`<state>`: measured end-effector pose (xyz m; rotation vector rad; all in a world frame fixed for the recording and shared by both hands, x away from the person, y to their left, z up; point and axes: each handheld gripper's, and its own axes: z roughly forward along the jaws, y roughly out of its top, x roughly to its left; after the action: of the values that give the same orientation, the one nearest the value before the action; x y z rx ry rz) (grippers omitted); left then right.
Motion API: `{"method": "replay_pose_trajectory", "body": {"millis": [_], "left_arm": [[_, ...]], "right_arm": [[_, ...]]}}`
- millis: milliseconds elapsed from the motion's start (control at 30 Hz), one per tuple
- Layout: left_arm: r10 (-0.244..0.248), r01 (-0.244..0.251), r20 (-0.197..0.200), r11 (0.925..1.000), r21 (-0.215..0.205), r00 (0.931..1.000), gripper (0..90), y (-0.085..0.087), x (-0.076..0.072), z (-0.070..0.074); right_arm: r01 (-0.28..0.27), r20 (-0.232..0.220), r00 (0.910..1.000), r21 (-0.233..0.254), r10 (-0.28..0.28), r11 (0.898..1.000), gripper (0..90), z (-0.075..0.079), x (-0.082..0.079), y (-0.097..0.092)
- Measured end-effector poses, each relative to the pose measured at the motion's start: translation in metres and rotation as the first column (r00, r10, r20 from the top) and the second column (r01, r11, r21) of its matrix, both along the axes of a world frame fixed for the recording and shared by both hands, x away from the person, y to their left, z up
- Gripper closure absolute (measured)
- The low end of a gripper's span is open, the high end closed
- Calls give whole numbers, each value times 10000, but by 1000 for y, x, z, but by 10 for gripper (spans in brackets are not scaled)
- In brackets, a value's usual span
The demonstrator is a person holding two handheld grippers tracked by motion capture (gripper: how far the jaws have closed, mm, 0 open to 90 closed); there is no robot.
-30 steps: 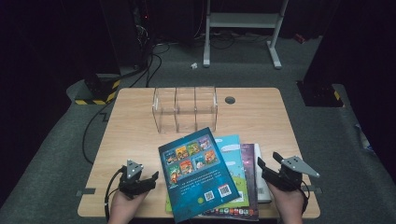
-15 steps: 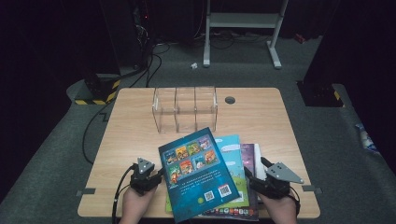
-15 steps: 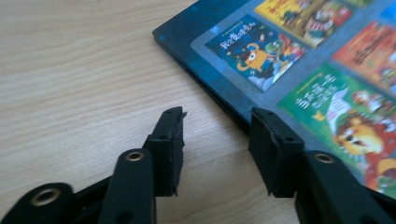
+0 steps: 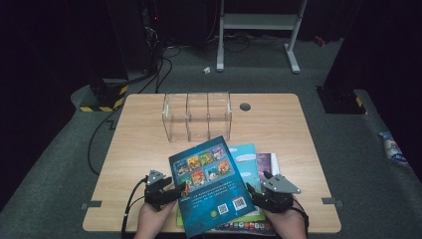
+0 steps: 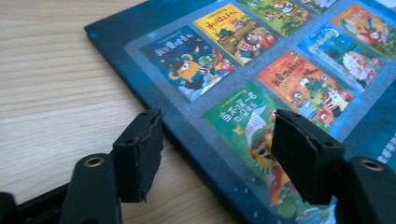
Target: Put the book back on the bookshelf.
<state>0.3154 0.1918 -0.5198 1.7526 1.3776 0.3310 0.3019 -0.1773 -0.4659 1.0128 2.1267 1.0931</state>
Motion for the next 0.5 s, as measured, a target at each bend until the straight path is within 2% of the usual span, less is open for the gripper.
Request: {"method": "replay_pose_trajectory", "body": {"millis": [67,133,300,500], "left_arm": [[-32,32,-56,10000,-71,10000,321,-1,1,0],[-40,39,-89,9999,-110,10000,273,-3,2,-1],[-10,9,-167,10000,-77,9999,262,-5,2,-1],[-341,342,-166,9994,33,9993,263,-12,6,2]], "right_arm": [[0,6,10000,-49,0,10000,295,0,0,0],[-47,-55,10000,-79,46,10000,295,-1,1,2],[-149,-55,9999,-110,148,9998,295,-2,2,5],[-46,-116,9999,52,46,10000,295,-4,1,4]]}}
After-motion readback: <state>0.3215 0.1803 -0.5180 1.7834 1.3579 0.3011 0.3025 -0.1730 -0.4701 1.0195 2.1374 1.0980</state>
